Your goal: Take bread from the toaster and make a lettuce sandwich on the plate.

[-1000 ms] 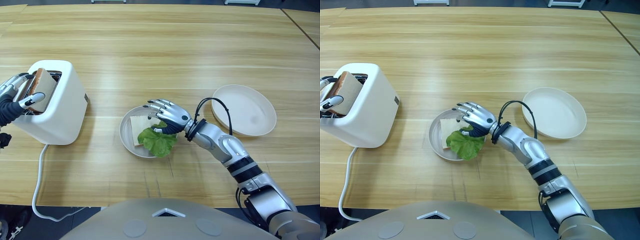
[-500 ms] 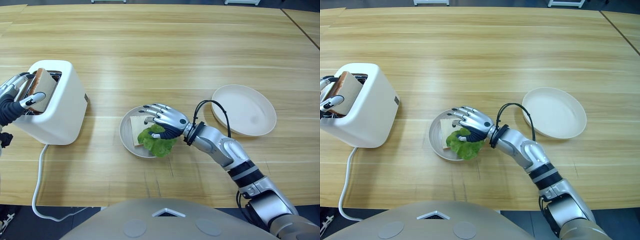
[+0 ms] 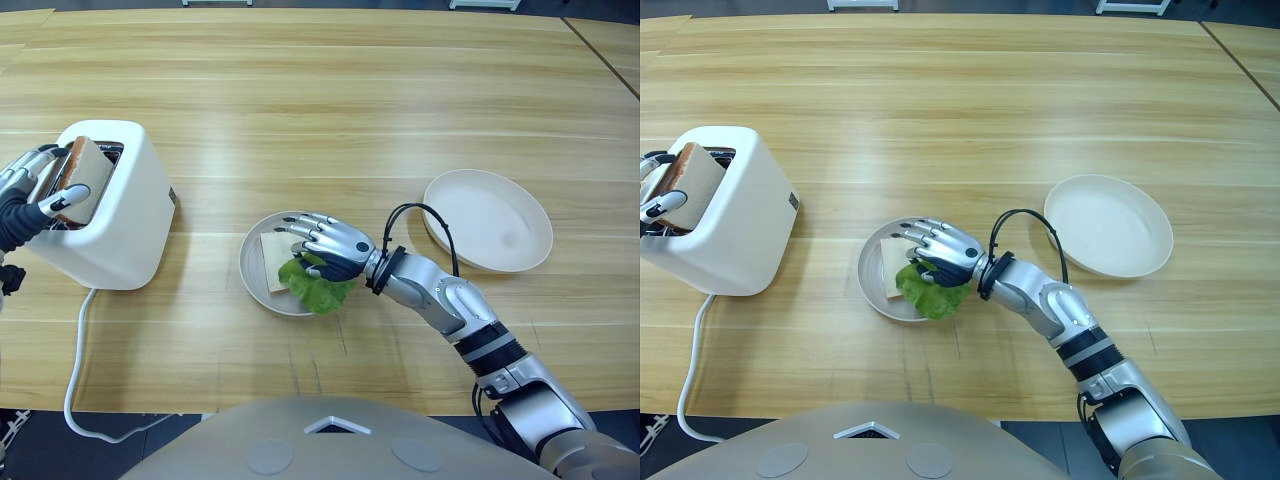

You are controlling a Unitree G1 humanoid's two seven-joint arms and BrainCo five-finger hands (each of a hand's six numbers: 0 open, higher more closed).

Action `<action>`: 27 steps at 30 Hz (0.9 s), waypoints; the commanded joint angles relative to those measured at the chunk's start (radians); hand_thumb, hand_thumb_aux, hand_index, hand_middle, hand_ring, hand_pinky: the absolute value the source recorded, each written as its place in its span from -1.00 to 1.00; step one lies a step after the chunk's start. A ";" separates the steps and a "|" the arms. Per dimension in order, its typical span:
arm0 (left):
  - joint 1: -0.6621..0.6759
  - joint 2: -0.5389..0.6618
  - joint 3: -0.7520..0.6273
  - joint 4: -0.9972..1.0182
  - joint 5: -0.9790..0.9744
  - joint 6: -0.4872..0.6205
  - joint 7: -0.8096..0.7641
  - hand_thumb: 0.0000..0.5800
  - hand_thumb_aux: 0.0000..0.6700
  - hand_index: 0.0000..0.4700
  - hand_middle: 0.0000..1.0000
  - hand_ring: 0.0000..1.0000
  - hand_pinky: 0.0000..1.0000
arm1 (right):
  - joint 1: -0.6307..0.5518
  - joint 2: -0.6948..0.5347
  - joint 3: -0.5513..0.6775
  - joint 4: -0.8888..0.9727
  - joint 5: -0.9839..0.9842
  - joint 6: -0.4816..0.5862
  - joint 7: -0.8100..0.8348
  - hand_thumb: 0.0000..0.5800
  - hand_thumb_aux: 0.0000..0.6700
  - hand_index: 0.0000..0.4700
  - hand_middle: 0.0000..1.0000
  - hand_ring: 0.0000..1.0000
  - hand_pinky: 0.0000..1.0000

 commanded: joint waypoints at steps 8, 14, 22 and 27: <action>-0.012 0.000 -0.005 0.015 -0.009 -0.004 0.001 -1.00 -1.00 -1.00 -1.00 -1.00 -1.00 | -0.024 0.039 -0.008 0.002 0.006 -0.018 -0.044 1.00 1.00 1.00 -1.00 -1.00 -1.00; -0.013 -0.006 -0.004 0.007 -0.011 -0.005 0.005 -1.00 -1.00 -1.00 -1.00 -1.00 -1.00 | -0.061 0.071 -0.001 0.050 -0.014 -0.016 -0.086 1.00 1.00 1.00 -1.00 -1.00 -1.00; -0.025 -0.013 0.011 -0.011 -0.028 0.002 0.020 -1.00 -1.00 -1.00 -1.00 -1.00 -1.00 | -0.130 0.127 0.031 0.172 -0.063 -0.005 -0.165 1.00 1.00 1.00 -1.00 -1.00 -1.00; -0.023 -0.013 0.012 -0.017 -0.029 0.007 0.017 -1.00 -1.00 -1.00 -1.00 -1.00 -1.00 | -0.164 0.151 0.047 0.240 -0.084 0.005 -0.218 1.00 1.00 1.00 -1.00 -1.00 -1.00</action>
